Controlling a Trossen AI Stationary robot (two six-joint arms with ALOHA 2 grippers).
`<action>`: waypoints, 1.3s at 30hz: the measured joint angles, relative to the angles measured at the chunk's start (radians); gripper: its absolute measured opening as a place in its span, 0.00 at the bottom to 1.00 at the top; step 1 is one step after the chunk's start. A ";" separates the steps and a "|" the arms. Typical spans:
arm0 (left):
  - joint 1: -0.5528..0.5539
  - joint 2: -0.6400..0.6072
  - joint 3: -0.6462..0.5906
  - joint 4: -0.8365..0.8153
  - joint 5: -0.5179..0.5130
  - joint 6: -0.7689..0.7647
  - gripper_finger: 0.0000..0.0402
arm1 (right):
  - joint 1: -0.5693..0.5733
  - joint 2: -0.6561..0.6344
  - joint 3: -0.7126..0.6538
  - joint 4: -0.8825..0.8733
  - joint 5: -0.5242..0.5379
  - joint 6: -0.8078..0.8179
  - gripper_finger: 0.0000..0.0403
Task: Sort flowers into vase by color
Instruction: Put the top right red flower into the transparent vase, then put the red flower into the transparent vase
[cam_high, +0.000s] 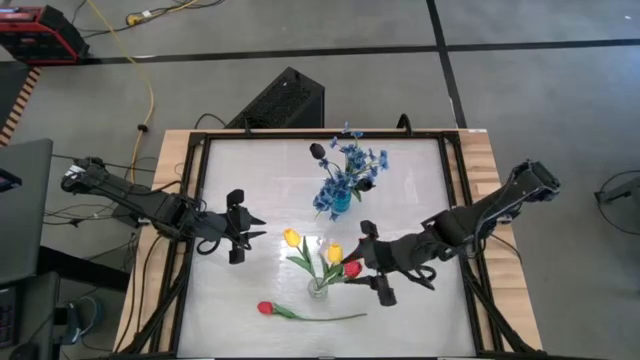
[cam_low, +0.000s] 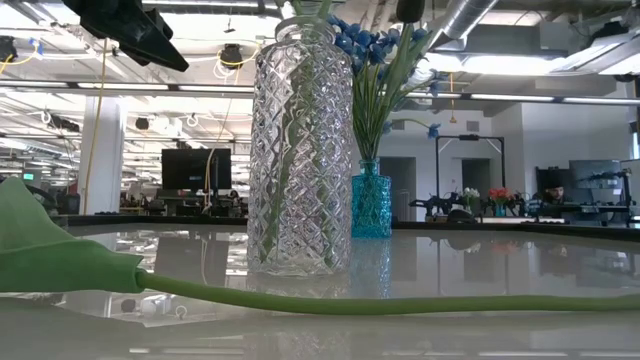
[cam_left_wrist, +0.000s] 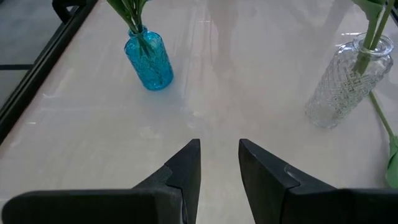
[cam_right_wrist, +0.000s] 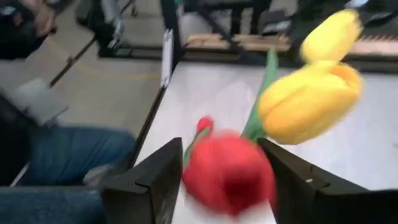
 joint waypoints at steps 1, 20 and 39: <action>0.000 0.000 0.000 0.000 0.003 0.000 0.24 | 0.000 0.000 0.022 -0.045 -0.012 0.006 0.58; -0.118 0.091 0.000 0.057 0.217 -0.167 0.24 | 0.089 0.000 0.195 -0.523 0.001 0.188 0.60; -0.280 0.783 0.202 0.552 0.294 -0.115 0.24 | 0.313 0.001 0.115 -0.493 0.203 0.446 0.60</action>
